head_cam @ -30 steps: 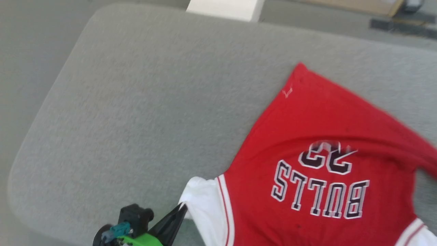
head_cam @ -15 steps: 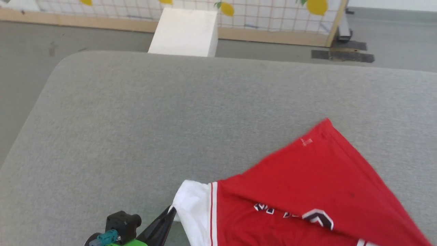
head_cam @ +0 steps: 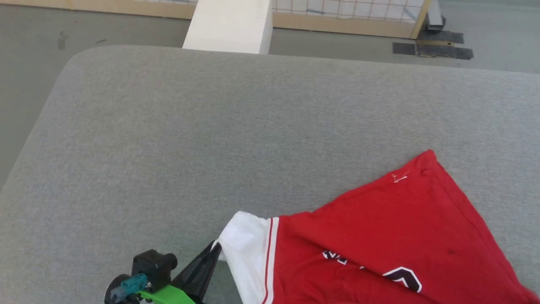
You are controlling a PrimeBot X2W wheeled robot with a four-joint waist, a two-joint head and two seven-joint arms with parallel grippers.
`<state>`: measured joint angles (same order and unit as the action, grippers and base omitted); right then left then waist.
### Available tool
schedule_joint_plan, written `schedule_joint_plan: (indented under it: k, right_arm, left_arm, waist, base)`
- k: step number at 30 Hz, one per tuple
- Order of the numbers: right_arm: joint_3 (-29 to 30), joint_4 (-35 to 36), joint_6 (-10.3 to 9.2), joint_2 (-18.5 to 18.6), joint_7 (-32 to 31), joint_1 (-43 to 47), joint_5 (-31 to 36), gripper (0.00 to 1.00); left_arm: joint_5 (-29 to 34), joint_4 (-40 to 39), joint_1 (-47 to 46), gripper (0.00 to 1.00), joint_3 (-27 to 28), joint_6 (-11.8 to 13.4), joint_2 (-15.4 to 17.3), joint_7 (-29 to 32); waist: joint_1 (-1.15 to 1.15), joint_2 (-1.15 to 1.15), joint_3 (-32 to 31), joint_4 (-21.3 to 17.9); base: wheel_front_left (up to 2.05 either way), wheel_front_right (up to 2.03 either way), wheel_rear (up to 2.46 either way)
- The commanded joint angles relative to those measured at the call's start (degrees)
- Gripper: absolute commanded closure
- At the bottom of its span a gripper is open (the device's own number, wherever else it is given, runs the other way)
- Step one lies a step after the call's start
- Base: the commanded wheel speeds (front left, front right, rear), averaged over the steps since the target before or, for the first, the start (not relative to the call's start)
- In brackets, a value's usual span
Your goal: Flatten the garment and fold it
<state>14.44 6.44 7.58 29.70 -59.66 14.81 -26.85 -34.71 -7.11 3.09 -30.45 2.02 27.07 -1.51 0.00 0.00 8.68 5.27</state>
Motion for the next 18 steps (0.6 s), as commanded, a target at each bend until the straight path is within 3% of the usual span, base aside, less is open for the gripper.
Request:
schedule_joint_plan:
  k: [1, 8, 18]
  right_arm:
    - [-0.28, 1.35, -0.09, 0.44, 0.83, -3.47, -1.33, 0.0]
    - [-7.62, 1.76, -0.09, 3.63, 3.21, -19.06, -2.05, 0.0]
    - [-19.29, -13.88, -0.09, 5.09, 3.62, -36.72, 2.62, 0.0]
  left_arm:
    - [0.31, -0.47, -1.01, 1.0, -0.15, -0.08, -0.08, 0.2]
    - [1.8, -3.31, -3.77, 1.0, -1.66, 0.0, -1.13, 1.24]
    - [3.45, -5.96, -7.32, 1.0, -3.98, -0.2, -3.74, 1.45]
  waist:
    - [0.0, 0.0, 0.62, 0.92]
    - [0.0, 0.0, 3.83, 4.51]
    - [0.0, 0.0, 9.36, 10.81]
  base:
    - [0.0, 0.0, 0.0]
    - [0.0, 0.0, 0.0]
    - [0.0, 0.0, 0.0]
